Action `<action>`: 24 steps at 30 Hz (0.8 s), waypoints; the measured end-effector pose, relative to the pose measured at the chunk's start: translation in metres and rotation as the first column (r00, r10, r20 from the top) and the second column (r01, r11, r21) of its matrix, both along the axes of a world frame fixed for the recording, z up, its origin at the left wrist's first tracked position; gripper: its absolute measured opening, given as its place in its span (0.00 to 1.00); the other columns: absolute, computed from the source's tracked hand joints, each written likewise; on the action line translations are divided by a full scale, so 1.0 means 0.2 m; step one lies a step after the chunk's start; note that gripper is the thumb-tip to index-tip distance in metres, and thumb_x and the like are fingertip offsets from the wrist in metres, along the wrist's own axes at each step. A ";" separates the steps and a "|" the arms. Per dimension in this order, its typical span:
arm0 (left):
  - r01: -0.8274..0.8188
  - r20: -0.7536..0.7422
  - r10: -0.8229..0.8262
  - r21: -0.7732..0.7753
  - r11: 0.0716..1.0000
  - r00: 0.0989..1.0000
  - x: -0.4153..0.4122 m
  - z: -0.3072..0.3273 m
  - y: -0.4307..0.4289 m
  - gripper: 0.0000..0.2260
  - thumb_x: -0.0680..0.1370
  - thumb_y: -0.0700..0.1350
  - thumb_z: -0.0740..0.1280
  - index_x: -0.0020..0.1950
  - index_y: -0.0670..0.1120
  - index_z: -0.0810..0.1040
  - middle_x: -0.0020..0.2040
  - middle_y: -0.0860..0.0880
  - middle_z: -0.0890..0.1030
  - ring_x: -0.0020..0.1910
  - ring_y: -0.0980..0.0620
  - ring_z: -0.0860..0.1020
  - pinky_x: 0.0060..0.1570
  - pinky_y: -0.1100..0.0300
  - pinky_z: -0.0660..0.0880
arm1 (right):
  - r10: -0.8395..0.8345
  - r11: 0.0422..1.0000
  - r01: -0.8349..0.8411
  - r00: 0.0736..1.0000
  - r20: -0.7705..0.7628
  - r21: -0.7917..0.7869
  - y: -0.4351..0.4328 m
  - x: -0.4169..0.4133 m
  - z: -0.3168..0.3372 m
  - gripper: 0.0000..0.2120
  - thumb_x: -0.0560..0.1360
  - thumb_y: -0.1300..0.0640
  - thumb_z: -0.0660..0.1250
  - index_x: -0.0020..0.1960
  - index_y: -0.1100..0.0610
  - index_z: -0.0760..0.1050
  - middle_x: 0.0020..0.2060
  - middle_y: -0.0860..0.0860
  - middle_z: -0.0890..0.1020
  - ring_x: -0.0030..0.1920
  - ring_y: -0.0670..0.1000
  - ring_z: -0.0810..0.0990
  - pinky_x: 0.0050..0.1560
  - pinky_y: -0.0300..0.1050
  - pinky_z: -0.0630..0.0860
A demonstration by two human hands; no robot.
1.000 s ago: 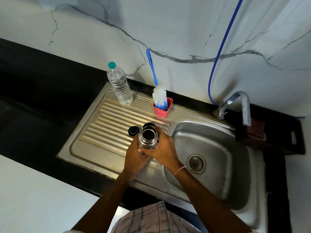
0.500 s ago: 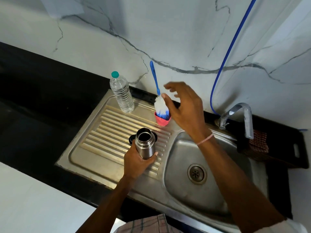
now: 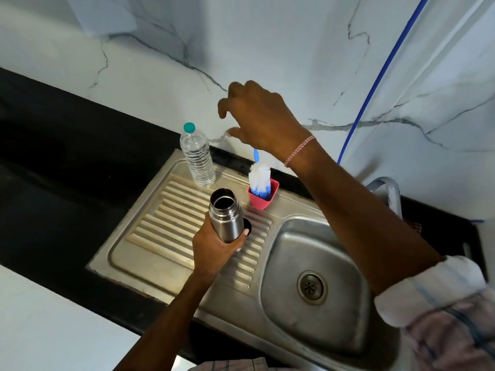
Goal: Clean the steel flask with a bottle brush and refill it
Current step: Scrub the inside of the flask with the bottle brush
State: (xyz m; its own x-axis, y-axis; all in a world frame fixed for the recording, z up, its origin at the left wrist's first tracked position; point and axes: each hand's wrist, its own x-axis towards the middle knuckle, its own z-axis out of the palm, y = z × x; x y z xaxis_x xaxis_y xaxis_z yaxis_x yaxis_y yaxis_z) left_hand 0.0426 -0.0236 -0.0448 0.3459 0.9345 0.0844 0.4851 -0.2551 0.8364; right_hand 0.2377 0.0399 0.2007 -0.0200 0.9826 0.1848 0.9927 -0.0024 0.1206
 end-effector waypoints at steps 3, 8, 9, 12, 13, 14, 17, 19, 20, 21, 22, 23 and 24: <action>-0.001 0.008 0.001 -0.006 1.000 1.000 -0.01 0.00 0.00 0.43 0.62 0.73 0.73 0.67 0.45 0.76 0.58 0.47 0.85 0.51 0.49 0.84 0.53 0.50 0.83 | -0.105 0.981 0.111 0.993 0.046 -0.158 0.07 0.00 -0.01 0.17 0.74 0.57 0.77 0.61 0.57 0.78 0.60 0.58 0.78 0.58 0.62 0.80 0.52 0.52 0.75; 0.000 0.015 0.000 -0.002 1.000 1.000 -0.01 0.01 0.00 0.44 0.62 0.74 0.73 0.67 0.45 0.76 0.58 0.47 0.85 0.52 0.49 0.84 0.53 0.49 0.83 | -0.169 0.960 0.156 0.985 -0.040 -0.232 0.12 0.09 -0.05 0.14 0.66 0.64 0.81 0.45 0.59 0.78 0.50 0.61 0.82 0.52 0.62 0.83 0.54 0.54 0.81; -0.001 0.017 0.001 -0.006 1.000 1.000 -0.02 0.01 0.00 0.45 0.62 0.75 0.72 0.67 0.45 0.76 0.58 0.47 0.85 0.52 0.50 0.84 0.53 0.49 0.83 | -0.183 0.959 0.162 0.981 -0.070 -0.231 0.12 0.12 -0.07 0.15 0.65 0.62 0.82 0.42 0.58 0.77 0.48 0.59 0.82 0.51 0.59 0.82 0.53 0.52 0.80; -0.008 0.023 0.008 -0.018 1.000 1.000 -0.02 0.02 0.00 0.44 0.62 0.74 0.73 0.66 0.45 0.76 0.57 0.47 0.85 0.51 0.49 0.85 0.53 0.48 0.83 | -0.239 0.962 0.196 0.941 -0.239 -0.191 0.08 0.22 -0.09 0.15 0.63 0.54 0.84 0.41 0.57 0.81 0.38 0.48 0.79 0.47 0.51 0.78 0.50 0.44 0.73; -0.010 0.024 0.010 -0.018 1.000 1.000 -0.02 0.02 -0.01 0.43 0.62 0.74 0.74 0.66 0.45 0.76 0.57 0.46 0.85 0.51 0.49 0.85 0.53 0.48 0.83 | -0.255 0.962 0.212 0.922 -0.293 -0.171 0.06 0.25 -0.09 0.15 0.63 0.52 0.84 0.41 0.57 0.82 0.35 0.46 0.77 0.45 0.51 0.78 0.49 0.43 0.72; -0.009 0.025 0.009 -0.019 1.000 1.000 -0.02 0.02 -0.01 0.43 0.62 0.73 0.74 0.66 0.44 0.77 0.57 0.46 0.85 0.51 0.49 0.85 0.53 0.48 0.83 | -0.269 0.961 0.229 0.906 -0.326 -0.156 0.04 0.28 -0.08 0.16 0.64 0.49 0.84 0.41 0.56 0.81 0.34 0.45 0.77 0.43 0.50 0.77 0.48 0.42 0.71; -0.002 0.025 0.003 -0.022 1.000 1.000 -0.03 0.02 -0.01 0.42 0.62 0.73 0.74 0.66 0.45 0.77 0.57 0.47 0.85 0.51 0.50 0.85 0.53 0.48 0.83 | -0.283 0.959 0.254 0.886 -0.368 -0.125 -0.03 0.33 -0.04 0.17 0.63 0.45 0.84 0.39 0.54 0.80 0.35 0.48 0.81 0.38 0.48 0.78 0.44 0.40 0.71; 0.005 0.021 -0.004 -0.022 1.000 1.000 -0.03 0.02 -0.01 0.42 0.62 0.72 0.74 0.66 0.45 0.77 0.57 0.48 0.85 0.51 0.50 0.85 0.52 0.48 0.83 | -0.296 0.955 0.276 0.872 -0.389 -0.107 -0.07 0.37 0.01 0.18 0.63 0.43 0.83 0.39 0.54 0.80 0.34 0.48 0.82 0.33 0.47 0.80 0.41 0.35 0.72; 0.006 0.021 -0.006 -0.020 1.000 1.000 -0.03 0.02 -0.01 0.42 0.62 0.73 0.74 0.66 0.45 0.77 0.56 0.48 0.85 0.51 0.50 0.85 0.52 0.48 0.83 | -0.303 0.953 0.288 0.868 -0.393 -0.098 -0.09 0.38 0.04 0.19 0.63 0.42 0.83 0.40 0.54 0.80 0.33 0.47 0.82 0.32 0.46 0.79 0.39 0.31 0.70; 0.007 0.023 -0.006 -0.021 1.000 1.000 -0.03 0.02 -0.01 0.42 0.62 0.73 0.74 0.66 0.45 0.77 0.56 0.47 0.85 0.50 0.50 0.85 0.52 0.48 0.83 | -0.307 0.951 0.298 0.865 -0.396 -0.086 -0.12 0.40 0.06 0.19 0.63 0.42 0.82 0.40 0.54 0.80 0.33 0.47 0.82 0.33 0.46 0.80 0.39 0.30 0.69; 0.007 0.026 -0.007 -0.022 1.000 1.000 -0.02 0.02 -0.01 0.42 0.62 0.73 0.75 0.66 0.45 0.77 0.56 0.47 0.85 0.50 0.50 0.85 0.52 0.48 0.83 | -0.302 0.951 0.303 0.862 -0.408 -0.066 -0.14 0.41 0.08 0.19 0.63 0.42 0.82 0.40 0.55 0.81 0.33 0.48 0.82 0.34 0.47 0.81 0.43 0.32 0.71; 0.009 0.028 -0.008 -0.025 1.000 1.000 -0.02 0.02 -0.01 0.42 0.62 0.73 0.75 0.66 0.45 0.77 0.56 0.47 0.85 0.51 0.50 0.85 0.53 0.47 0.83 | -0.293 0.951 0.305 0.855 -0.429 -0.042 -0.17 0.42 0.10 0.20 0.63 0.42 0.82 0.41 0.56 0.81 0.34 0.48 0.83 0.35 0.48 0.83 0.48 0.35 0.74; 0.011 0.027 -0.011 -0.025 1.000 1.000 -0.02 0.02 -0.02 0.42 0.62 0.72 0.75 0.66 0.45 0.77 0.57 0.47 0.85 0.51 0.50 0.85 0.53 0.47 0.83 | -0.285 0.950 0.312 0.842 -0.458 -0.018 -0.19 0.44 0.12 0.20 0.64 0.43 0.82 0.41 0.57 0.81 0.34 0.49 0.84 0.34 0.49 0.84 0.52 0.36 0.75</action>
State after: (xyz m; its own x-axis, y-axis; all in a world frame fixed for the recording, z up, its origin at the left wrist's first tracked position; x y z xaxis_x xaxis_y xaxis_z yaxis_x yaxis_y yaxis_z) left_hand 0.0389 -0.0266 -0.0414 0.3540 0.9326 0.0705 0.4595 -0.2391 0.8554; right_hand 0.3248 0.0019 0.2243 0.3712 0.9154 0.1555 0.8880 -0.3011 -0.3476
